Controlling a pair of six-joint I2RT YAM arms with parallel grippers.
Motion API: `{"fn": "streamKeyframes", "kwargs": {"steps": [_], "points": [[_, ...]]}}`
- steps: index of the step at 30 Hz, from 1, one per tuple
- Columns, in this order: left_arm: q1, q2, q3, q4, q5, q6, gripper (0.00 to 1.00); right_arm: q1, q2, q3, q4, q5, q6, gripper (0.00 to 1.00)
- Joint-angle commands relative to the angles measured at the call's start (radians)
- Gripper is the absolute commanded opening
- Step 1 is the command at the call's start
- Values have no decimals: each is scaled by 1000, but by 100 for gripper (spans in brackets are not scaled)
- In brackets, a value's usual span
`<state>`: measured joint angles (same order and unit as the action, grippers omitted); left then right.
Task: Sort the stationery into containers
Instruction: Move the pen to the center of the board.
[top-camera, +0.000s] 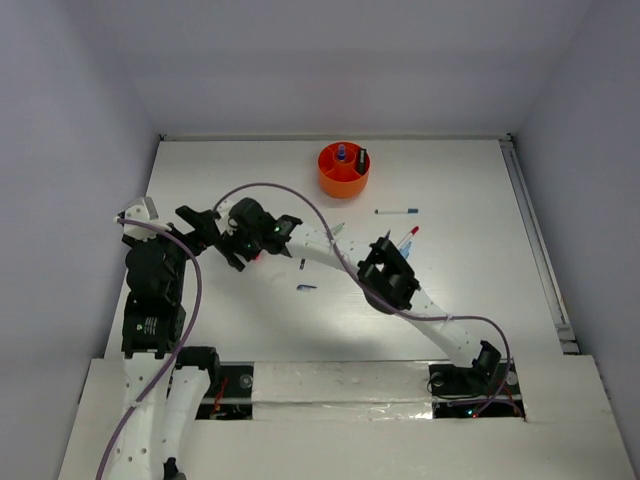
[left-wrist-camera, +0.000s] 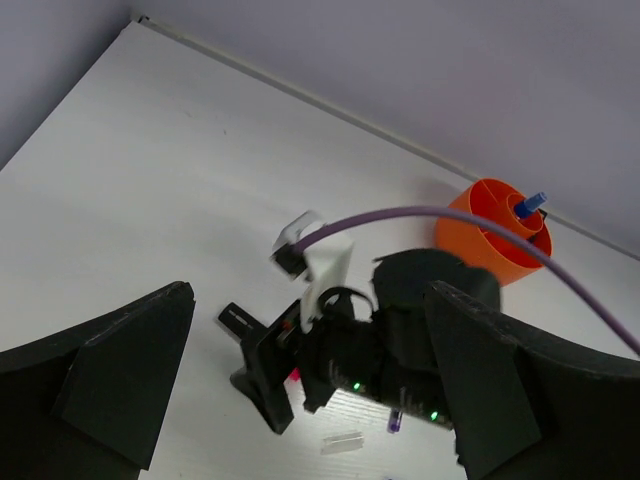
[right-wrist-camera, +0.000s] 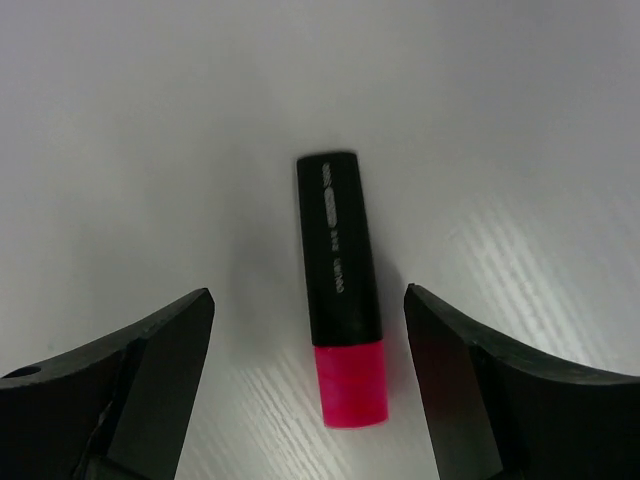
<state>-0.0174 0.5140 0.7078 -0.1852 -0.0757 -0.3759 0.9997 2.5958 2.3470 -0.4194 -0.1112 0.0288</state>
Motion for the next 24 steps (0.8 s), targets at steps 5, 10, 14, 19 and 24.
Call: {"fn": "streamKeyframes", "kwargs": {"steps": [5,10,14,19,24], "points": [[7,-6,44,32,19,9,99,25,18,25,-79,140,-89,64],[7,-9,42,29,24,11,99,25,-72,-190,19,229,-115,34],[7,-9,41,32,31,11,99,-9,-161,-360,125,266,-127,25],[7,-9,39,32,36,11,99,-87,-287,-557,223,197,-130,26],[7,-9,38,33,47,14,99,-122,-338,-632,199,117,-194,35]]}}
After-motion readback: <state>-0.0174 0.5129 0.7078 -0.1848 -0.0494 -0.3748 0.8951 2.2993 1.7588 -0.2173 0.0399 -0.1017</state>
